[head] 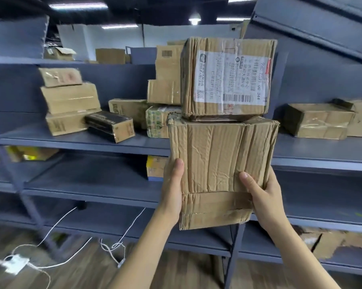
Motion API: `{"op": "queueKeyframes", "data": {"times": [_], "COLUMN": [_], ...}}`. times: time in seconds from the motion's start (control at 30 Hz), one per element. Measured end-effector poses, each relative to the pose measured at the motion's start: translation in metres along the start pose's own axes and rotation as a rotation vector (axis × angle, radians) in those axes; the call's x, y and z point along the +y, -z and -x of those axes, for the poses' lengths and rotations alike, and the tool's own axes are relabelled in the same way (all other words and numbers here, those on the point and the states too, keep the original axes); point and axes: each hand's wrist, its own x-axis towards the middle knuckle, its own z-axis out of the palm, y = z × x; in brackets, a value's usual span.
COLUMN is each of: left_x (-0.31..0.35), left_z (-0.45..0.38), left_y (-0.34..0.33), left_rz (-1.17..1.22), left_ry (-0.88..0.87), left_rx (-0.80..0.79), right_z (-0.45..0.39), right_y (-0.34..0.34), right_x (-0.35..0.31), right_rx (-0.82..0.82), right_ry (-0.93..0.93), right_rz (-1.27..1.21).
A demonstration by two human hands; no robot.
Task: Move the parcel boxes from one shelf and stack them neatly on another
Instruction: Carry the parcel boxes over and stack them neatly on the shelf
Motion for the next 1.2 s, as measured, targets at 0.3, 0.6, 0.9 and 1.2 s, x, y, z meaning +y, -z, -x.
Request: {"op": "queueKeyframes", "data": {"times": [0.3, 0.6, 0.9, 1.2], "left_x": [0.037, 0.068, 0.145, 0.167], "left_z": [-0.029, -0.116, -0.233, -0.373], "left_y": [0.107, 0.216, 0.268, 0.314], "left_rz": [-0.035, -0.080, -0.120, -0.121], "left_ry": [-0.068, -0.088, -0.118, 0.110], "left_rx": [0.152, 0.263, 0.185, 0.171], "right_z": [-0.021, -0.081, -0.183, -0.296], "right_y": [-0.128, -0.268, -0.369, -0.451], "right_x": [0.010, 0.034, 0.010, 0.047], "right_rx": [-0.156, -0.244, -0.239, -0.195], "right_ry": [-0.031, -0.055, 0.004, -0.374], "right_rz": [-0.062, -0.175, -0.210, -0.113]}}
